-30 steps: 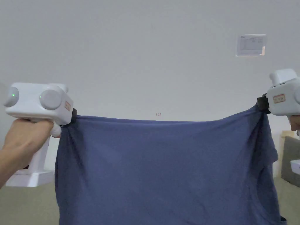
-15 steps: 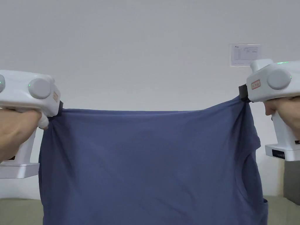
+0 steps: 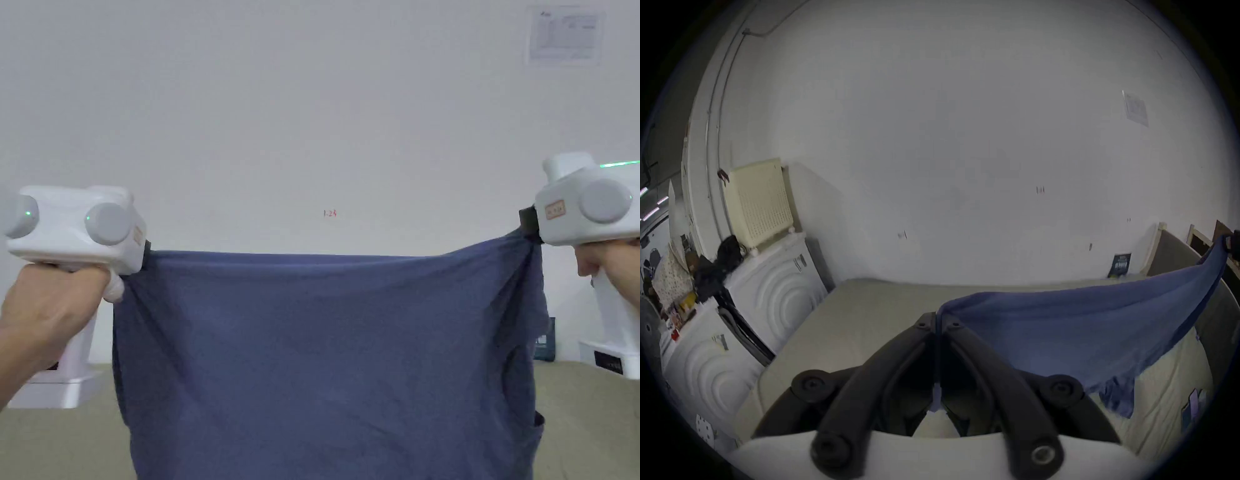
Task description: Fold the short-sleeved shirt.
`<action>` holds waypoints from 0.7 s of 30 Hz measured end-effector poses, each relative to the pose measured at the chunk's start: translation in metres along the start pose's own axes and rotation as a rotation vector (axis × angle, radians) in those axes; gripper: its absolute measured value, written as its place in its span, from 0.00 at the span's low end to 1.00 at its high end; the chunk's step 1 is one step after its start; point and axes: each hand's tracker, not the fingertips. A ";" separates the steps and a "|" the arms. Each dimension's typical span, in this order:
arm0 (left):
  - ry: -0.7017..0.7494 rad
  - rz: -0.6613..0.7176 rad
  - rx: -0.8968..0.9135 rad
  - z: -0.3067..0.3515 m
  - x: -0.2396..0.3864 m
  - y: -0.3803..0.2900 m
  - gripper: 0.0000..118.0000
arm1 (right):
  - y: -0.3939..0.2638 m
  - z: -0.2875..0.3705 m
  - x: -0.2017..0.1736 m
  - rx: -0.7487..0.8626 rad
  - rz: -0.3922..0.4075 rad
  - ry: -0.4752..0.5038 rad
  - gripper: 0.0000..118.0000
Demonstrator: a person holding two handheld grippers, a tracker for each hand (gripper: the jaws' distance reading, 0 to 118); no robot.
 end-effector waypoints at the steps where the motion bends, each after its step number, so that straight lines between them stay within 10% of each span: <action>1: -0.013 -0.013 -0.021 -0.005 0.001 -0.013 0.01 | -0.018 0.000 0.000 -0.016 -0.001 0.014 0.03; 21: -0.151 -0.080 -0.359 0.141 -0.066 -0.369 0.01 | -0.356 0.248 0.016 -0.356 -0.070 0.223 0.03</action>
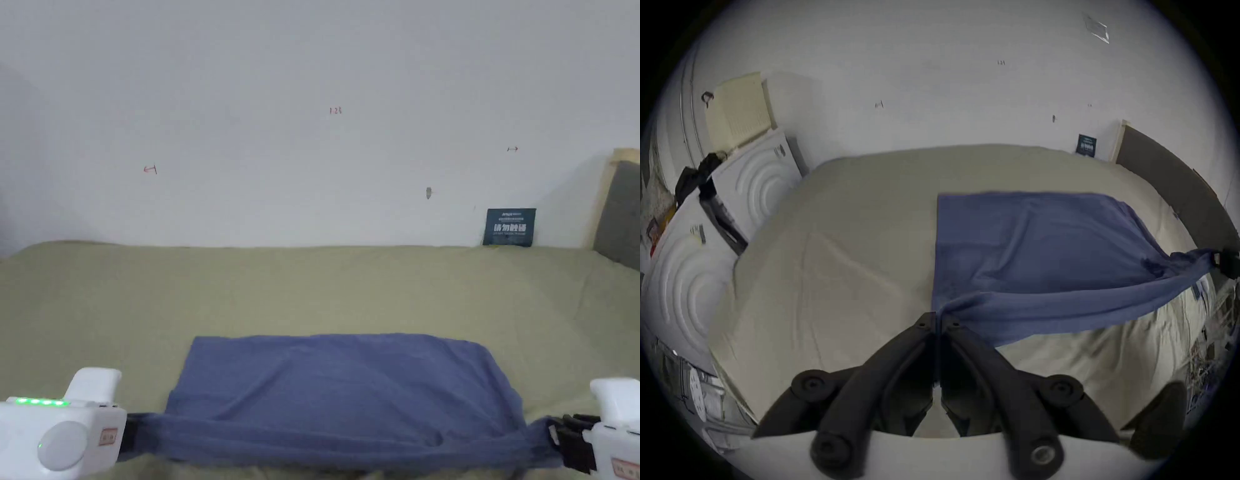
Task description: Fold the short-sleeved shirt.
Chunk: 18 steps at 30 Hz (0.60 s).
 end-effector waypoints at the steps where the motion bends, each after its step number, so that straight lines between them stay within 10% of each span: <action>1: -0.002 0.004 -0.014 0.004 0.000 -0.017 0.01 | -0.016 0.010 0.001 -0.015 -0.015 0.018 0.03; 18: -0.056 0.073 -0.082 0.035 -0.015 -0.137 0.01 | -0.122 0.042 -0.006 -0.168 -0.055 0.023 0.03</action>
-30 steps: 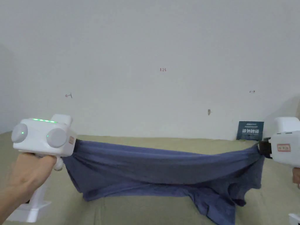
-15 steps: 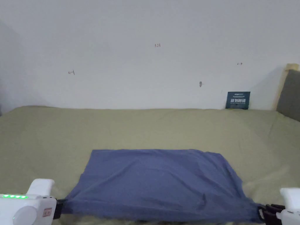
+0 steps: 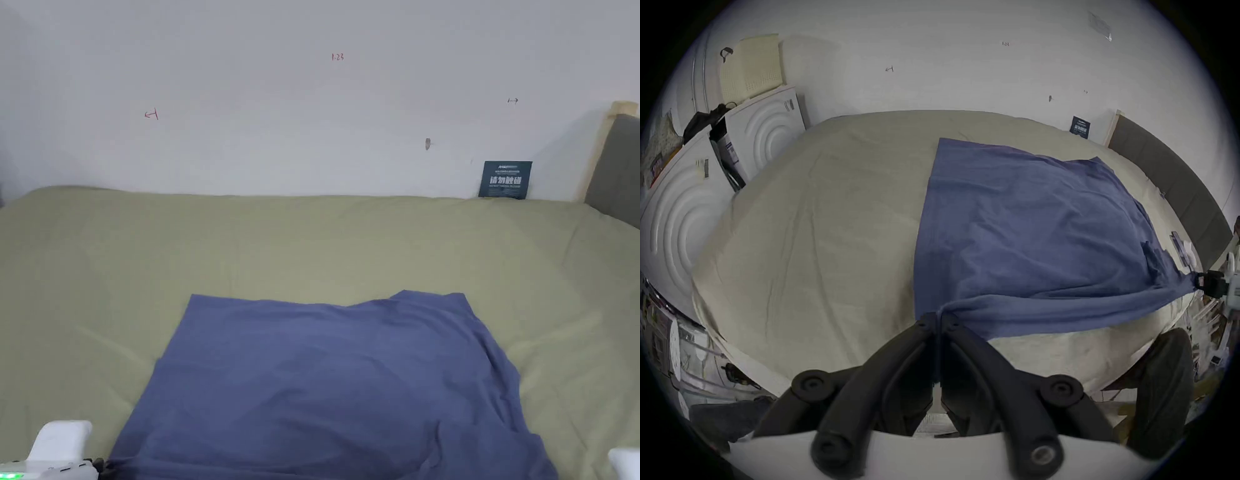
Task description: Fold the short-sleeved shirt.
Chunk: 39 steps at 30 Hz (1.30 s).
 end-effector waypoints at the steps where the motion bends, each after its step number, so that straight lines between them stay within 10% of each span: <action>1: -0.002 0.002 -0.004 -0.002 0.000 -0.001 0.01 | 0.000 -0.001 -0.001 0.002 0.001 -0.002 0.04; 2: -0.002 0.003 -0.005 -0.002 0.001 -0.001 0.01 | 0.000 -0.002 -0.002 0.001 0.005 -0.003 0.13; 3: -0.008 0.005 -0.002 -0.001 0.000 -0.003 0.18 | 0.000 -0.003 -0.002 -0.004 0.005 0.001 0.42; 4: -0.015 0.008 -0.002 0.000 0.000 -0.003 0.51 | 0.000 -0.004 -0.001 -0.013 0.003 -0.001 0.63; 5: -0.018 0.012 -0.004 0.002 -0.001 -0.003 0.87 | -0.001 -0.004 -0.001 -0.022 -0.006 -0.008 0.73; 7: -0.030 0.027 -0.009 0.005 -0.003 -0.004 1.00 | -0.002 0.000 0.001 -0.012 -0.020 -0.029 0.74; 16: -0.034 0.060 0.143 0.042 -0.002 0.004 0.92 | 0.010 0.017 0.001 0.124 -0.069 -0.036 0.69; 17: -0.028 0.053 0.151 0.043 -0.002 0.004 0.79 | 0.010 0.019 0.001 0.145 -0.076 -0.037 0.57; 19: -0.013 0.050 0.150 0.044 -0.002 0.004 0.05 | 0.009 0.022 -0.001 0.177 -0.058 -0.082 0.00; 20: -0.008 0.059 0.146 0.041 -0.003 0.004 0.00 | 0.010 0.022 -0.002 0.198 -0.057 -0.099 0.00; 28: -0.051 0.087 0.072 0.032 -0.016 -0.010 0.02 | 0.008 0.019 -0.006 0.137 -0.045 -0.060 0.00; 29: -0.062 0.089 0.052 0.029 -0.016 -0.013 0.20 | 0.006 0.017 -0.006 0.127 -0.045 -0.058 0.00; 31: -0.081 0.083 -0.019 0.017 -0.019 -0.017 0.99 | 0.003 0.011 -0.008 0.106 -0.035 -0.059 0.00; 39: -0.054 0.055 -0.098 -0.026 -0.015 -0.021 0.94 | -0.006 0.001 -0.011 0.037 -0.025 -0.049 0.00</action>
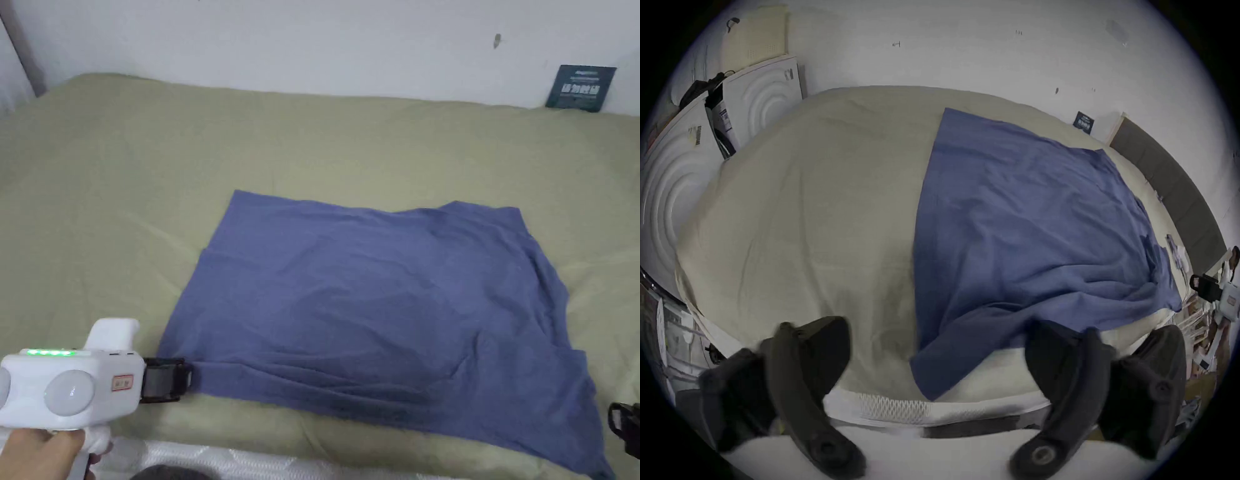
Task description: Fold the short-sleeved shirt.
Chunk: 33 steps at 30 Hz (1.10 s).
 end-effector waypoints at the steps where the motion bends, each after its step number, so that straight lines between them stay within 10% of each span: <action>1: 0.001 0.000 0.003 -0.001 0.000 -0.001 0.84 | -0.002 -0.003 0.004 -0.009 0.001 0.005 0.00; 4: -0.016 -0.007 -0.002 0.002 0.005 -0.002 0.09 | -0.004 -0.006 0.005 -0.028 0.002 0.008 0.00; 6: -0.018 -0.012 0.004 0.006 0.011 -0.004 0.03 | -0.006 -0.008 0.014 -0.043 -0.014 0.039 0.03; 9: -0.009 -0.016 0.003 0.009 0.016 -0.004 0.03 | -0.006 -0.014 0.015 -0.096 0.003 0.102 0.73; 10: -0.011 -0.008 0.001 0.009 0.015 -0.004 0.03 | -0.008 -0.017 0.015 -0.121 -0.005 0.124 0.78; 16: -0.007 -0.008 0.001 0.015 0.019 -0.003 0.03 | -0.021 -0.043 0.013 -0.250 0.064 0.083 0.69; 17: -0.005 -0.009 -0.001 0.015 0.019 -0.002 0.03 | -0.023 -0.044 0.015 -0.261 0.055 0.093 0.51; 18: -0.006 -0.010 -0.003 0.016 0.019 -0.003 0.03 | -0.023 -0.042 0.017 -0.255 0.063 0.080 0.05; 33: -0.049 -0.035 0.077 0.028 0.025 0.092 0.03 | 0.098 -0.033 0.012 -0.029 0.066 0.077 0.04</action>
